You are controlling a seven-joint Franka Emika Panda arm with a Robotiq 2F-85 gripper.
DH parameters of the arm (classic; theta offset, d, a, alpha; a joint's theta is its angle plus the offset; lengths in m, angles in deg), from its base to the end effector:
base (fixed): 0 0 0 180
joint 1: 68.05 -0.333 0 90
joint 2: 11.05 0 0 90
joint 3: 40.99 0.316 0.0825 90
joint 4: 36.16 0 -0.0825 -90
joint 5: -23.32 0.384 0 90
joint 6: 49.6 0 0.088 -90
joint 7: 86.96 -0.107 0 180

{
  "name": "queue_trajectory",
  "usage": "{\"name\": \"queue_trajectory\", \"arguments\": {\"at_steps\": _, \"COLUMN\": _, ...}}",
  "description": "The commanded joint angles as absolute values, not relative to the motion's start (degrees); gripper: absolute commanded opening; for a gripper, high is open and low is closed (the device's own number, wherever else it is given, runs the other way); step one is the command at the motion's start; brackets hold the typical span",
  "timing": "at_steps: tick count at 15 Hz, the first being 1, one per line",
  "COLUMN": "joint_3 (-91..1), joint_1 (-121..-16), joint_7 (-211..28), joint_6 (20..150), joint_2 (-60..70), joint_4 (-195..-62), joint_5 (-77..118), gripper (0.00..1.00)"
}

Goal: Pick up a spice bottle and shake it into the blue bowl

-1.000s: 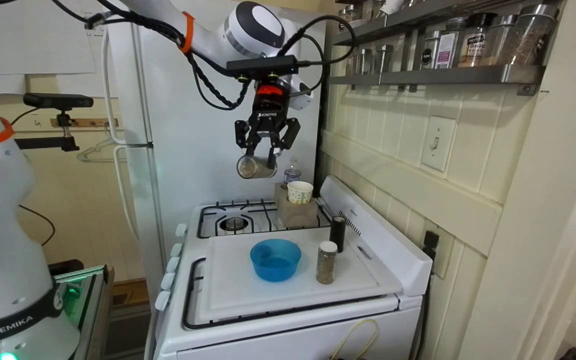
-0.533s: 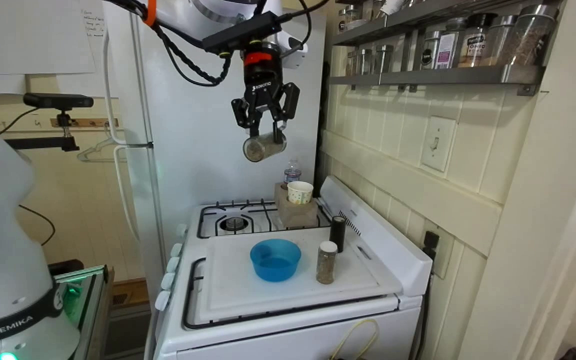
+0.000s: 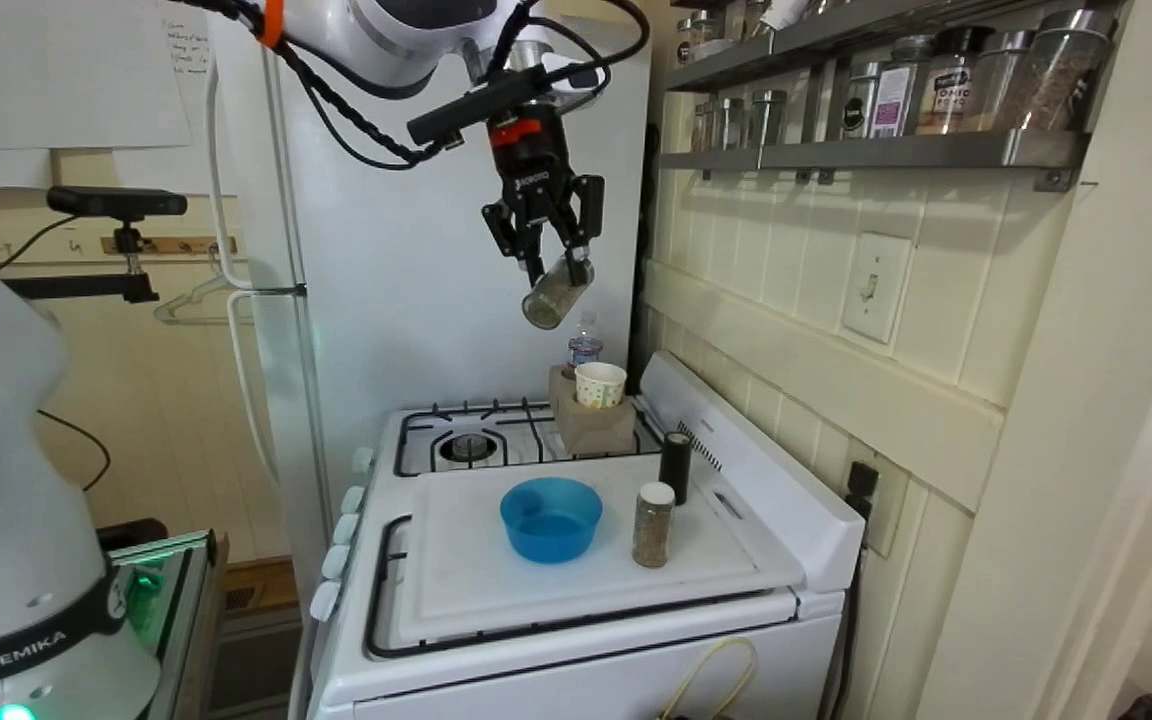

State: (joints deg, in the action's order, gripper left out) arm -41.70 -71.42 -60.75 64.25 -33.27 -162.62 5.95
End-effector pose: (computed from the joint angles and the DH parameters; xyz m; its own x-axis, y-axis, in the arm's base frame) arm 0.4551 0.0019 0.5541 0.8221 0.5693 0.0084 0.5369 -0.7799 0.3217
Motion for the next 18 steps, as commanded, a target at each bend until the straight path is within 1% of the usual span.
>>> {"name": "queue_trajectory", "arguments": {"at_steps": 1, "joint_3": -41.53, "joint_1": -71.29, "joint_7": -62.42, "joint_6": 71.37, "joint_2": -41.61, "joint_4": -167.55, "joint_5": 3.61, "gripper": 0.23}}
{"name": "queue_trajectory", "arguments": {"at_steps": 6, "joint_3": -42.59, "joint_1": -72.37, "joint_7": -60.66, "joint_6": 82.63, "joint_2": -50.21, "joint_4": -171.52, "joint_5": 2.60, "gripper": 0.23}}
{"name": "queue_trajectory", "arguments": {"at_steps": 8, "joint_3": -44.06, "joint_1": -72.72, "joint_7": -60.35, "joint_6": 89.15, "joint_2": -53.23, "joint_4": -174.13, "joint_5": 3.40, "gripper": 0.23}}
{"name": "queue_trajectory", "arguments": {"at_steps": 10, "joint_3": -47.79, "joint_1": -73.86, "joint_7": -60.28, "joint_6": 95.61, "joint_2": -54.63, "joint_4": -177.06, "joint_5": 7.14, "gripper": 0.23}}
{"name": "queue_trajectory", "arguments": {"at_steps": 11, "joint_3": -44.55, "joint_1": -72.18, "joint_7": -60.95, "joint_6": 90.47, "joint_2": -51.51, "joint_4": -172.60, "joint_5": 5.00, "gripper": 0.48}}
{"name": "queue_trajectory", "arguments": {"at_steps": 13, "joint_3": -46.75, "joint_1": -72.53, "joint_7": -60.70, "joint_6": 93.74, "joint_2": -52.95, "joint_4": -174.98, "joint_5": 5.88, "gripper": 0.48}}
{"name": "queue_trajectory", "arguments": {"at_steps": 16, "joint_3": -47.36, "joint_1": -72.96, "joint_7": -60.61, "joint_6": 94.35, "joint_2": -53.29, "joint_4": -175.77, "joint_5": 6.21, "gripper": 0.48}}
{"name": "queue_trajectory", "arguments": {"at_steps": 17, "joint_3": -47.87, "joint_1": -74.13, "joint_7": -61.06, "joint_6": 94.93, "joint_2": -52.45, "joint_4": -175.19, "joint_5": 7.86, "gripper": 0.23}}
{"name": "queue_trajectory", "arguments": {"at_steps": 18, "joint_3": -49.22, "joint_1": -76.10, "joint_7": -60.94, "joint_6": 96.47, "joint_2": -52.48, "joint_4": -175.15, "joint_5": 10.45, "gripper": 0.23}}
